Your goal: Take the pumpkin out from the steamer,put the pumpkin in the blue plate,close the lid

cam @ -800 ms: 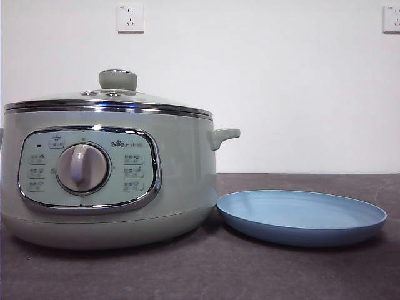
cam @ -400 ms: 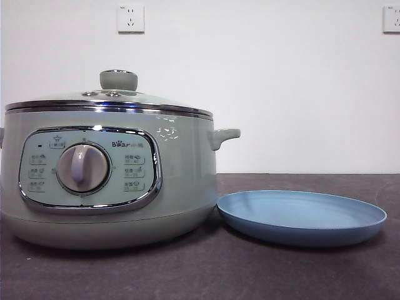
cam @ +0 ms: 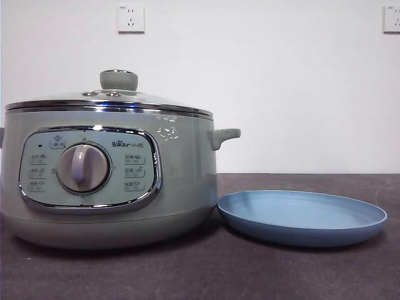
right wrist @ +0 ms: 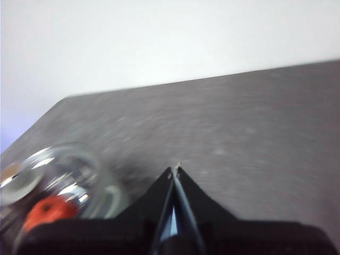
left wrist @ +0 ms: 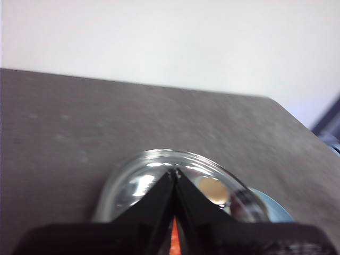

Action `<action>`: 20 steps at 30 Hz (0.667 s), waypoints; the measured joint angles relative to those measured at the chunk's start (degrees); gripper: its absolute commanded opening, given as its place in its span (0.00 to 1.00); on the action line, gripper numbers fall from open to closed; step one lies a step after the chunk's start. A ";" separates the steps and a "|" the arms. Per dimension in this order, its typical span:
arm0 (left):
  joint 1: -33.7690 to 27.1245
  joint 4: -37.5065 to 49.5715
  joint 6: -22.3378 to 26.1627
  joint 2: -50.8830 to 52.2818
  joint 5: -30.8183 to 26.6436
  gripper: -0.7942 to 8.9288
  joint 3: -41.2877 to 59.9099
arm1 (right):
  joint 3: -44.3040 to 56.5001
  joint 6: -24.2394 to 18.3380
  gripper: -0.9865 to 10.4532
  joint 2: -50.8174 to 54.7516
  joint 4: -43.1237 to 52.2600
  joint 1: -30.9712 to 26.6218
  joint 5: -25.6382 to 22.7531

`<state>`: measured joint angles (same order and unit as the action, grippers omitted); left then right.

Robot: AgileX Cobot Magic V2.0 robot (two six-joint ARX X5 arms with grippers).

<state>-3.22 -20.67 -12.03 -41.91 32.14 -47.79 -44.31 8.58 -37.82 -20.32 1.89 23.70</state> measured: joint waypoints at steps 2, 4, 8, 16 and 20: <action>0.00 -0.28 0.46 -2.14 2.36 0.23 -1.16 | -2.08 -2.56 0.10 -2.86 -0.52 0.00 6.47; 0.13 -0.35 0.59 -3.52 3.89 0.45 -1.75 | -3.63 -4.22 0.18 -5.27 -0.70 0.00 12.59; 1.84 -0.61 0.92 -4.48 4.07 0.55 -2.03 | -5.18 -5.62 0.51 -8.59 -0.72 0.35 14.88; 7.78 -0.33 0.90 -6.25 1.22 0.55 -3.23 | -5.20 -5.57 0.53 -9.88 -1.09 1.64 14.88; 13.66 -3.28 1.75 -11.19 -4.00 0.55 -8.63 | -5.20 -5.51 0.53 -9.88 -1.11 2.69 14.88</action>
<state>10.44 -23.94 -10.28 -53.10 28.14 -56.42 -49.52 3.07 -47.70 -21.43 4.58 38.59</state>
